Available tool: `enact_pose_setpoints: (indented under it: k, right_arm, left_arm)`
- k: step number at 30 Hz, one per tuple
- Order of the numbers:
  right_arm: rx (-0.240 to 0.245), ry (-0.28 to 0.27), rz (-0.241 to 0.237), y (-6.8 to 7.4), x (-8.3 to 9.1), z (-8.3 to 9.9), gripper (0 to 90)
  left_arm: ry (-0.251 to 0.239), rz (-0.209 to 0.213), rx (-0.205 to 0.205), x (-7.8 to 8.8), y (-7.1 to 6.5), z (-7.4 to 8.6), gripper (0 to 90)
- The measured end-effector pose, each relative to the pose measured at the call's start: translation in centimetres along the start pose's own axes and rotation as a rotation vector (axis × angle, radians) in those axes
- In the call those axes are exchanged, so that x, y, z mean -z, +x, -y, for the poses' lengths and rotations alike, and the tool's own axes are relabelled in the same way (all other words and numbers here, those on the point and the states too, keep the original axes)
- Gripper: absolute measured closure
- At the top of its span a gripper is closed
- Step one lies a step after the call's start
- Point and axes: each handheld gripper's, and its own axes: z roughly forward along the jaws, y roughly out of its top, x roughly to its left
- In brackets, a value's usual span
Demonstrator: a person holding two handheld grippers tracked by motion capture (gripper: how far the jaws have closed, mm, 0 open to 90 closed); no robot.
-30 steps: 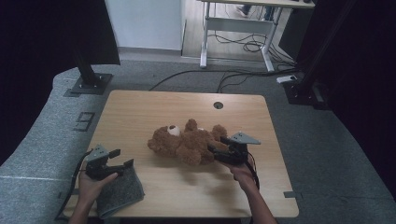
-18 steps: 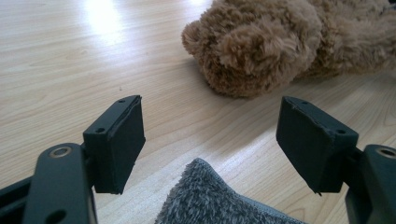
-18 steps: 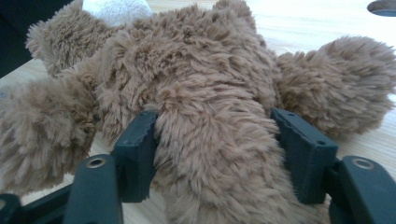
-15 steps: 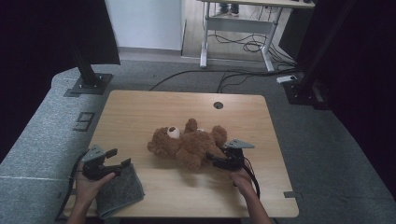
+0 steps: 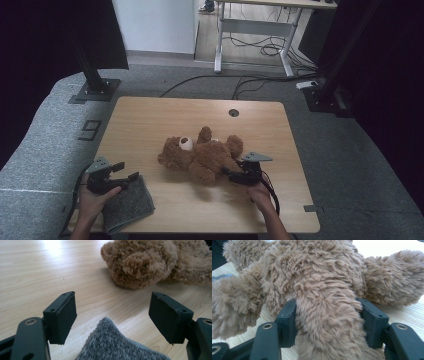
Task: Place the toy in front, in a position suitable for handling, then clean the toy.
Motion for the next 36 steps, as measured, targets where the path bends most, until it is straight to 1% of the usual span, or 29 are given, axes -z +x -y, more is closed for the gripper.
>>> enact_pose_setpoints:
  k: [6,10,12,13,15,18,19,20,23,24,25,26,30,33,36]
  right_arm:
    - [-0.001,-0.006,-0.003,0.0,0.0,0.2,39.5]
    - [-0.002,-0.016,0.0,0.0,0.0,0.3,39.5]
    - [-0.001,-0.017,0.003,0.0,0.0,0.3,39.4]
    - [-0.002,-0.017,0.005,0.1,0.0,0.3,39.4]
    - [-0.001,-0.017,0.005,0.1,0.0,0.3,39.4]
    - [0.0,-0.019,0.007,0.1,0.0,0.4,39.4]
    - [0.0,-0.021,0.006,0.1,0.0,0.5,39.4]
    - [0.0,-0.021,0.006,0.1,0.0,0.5,39.4]
    - [0.001,-0.022,0.006,0.1,0.0,0.5,39.3]
    - [0.002,-0.022,0.006,0.1,0.0,0.5,39.4]
    - [0.002,-0.022,0.006,0.1,0.0,0.5,39.3]
    - [0.0,-0.022,0.006,0.1,0.0,0.5,39.3]
    - [-0.001,-0.023,0.007,0.1,0.0,0.5,39.2]
    - [-0.002,-0.022,0.008,0.2,0.0,0.5,39.1]
    - [-0.002,-0.024,0.008,0.2,0.0,0.5,39.0]
  left_arm:
    - [0.014,-0.011,-0.007,0.1,0.0,0.1,22.6]
    - [0.029,-0.015,-0.018,0.0,0.0,0.2,22.3]
    - [0.048,-0.001,-0.028,-0.1,-0.1,0.4,21.2]
    - [0.062,0.01,-0.025,-0.3,0.0,0.7,21.0]
    - [0.072,0.01,-0.022,-0.4,0.1,0.8,20.9]
    - [0.097,-0.005,-0.025,-0.6,0.2,1.4,19.5]
    - [0.114,-0.018,-0.027,-0.7,0.3,1.8,19.2]
    - [0.114,-0.018,-0.027,-0.7,0.3,1.8,18.9]
    - [0.129,-0.015,-0.021,-0.8,0.5,2.5,18.3]
    - [0.143,-0.02,-0.026,-0.9,0.6,2.7,17.2]
    - [0.161,-0.036,-0.038,-1.1,0.6,2.8,16.4]
    - [0.169,-0.044,-0.043,-1.2,0.5,2.9,16.3]
    - [0.2,-0.031,-0.057,-1.8,0.3,3.0,15.6]
    - [0.22,-0.031,-0.056,-2.3,0.1,3.2,15.1]
    - [0.248,-0.035,-0.064,-2.9,-0.1,3.4,15.0]
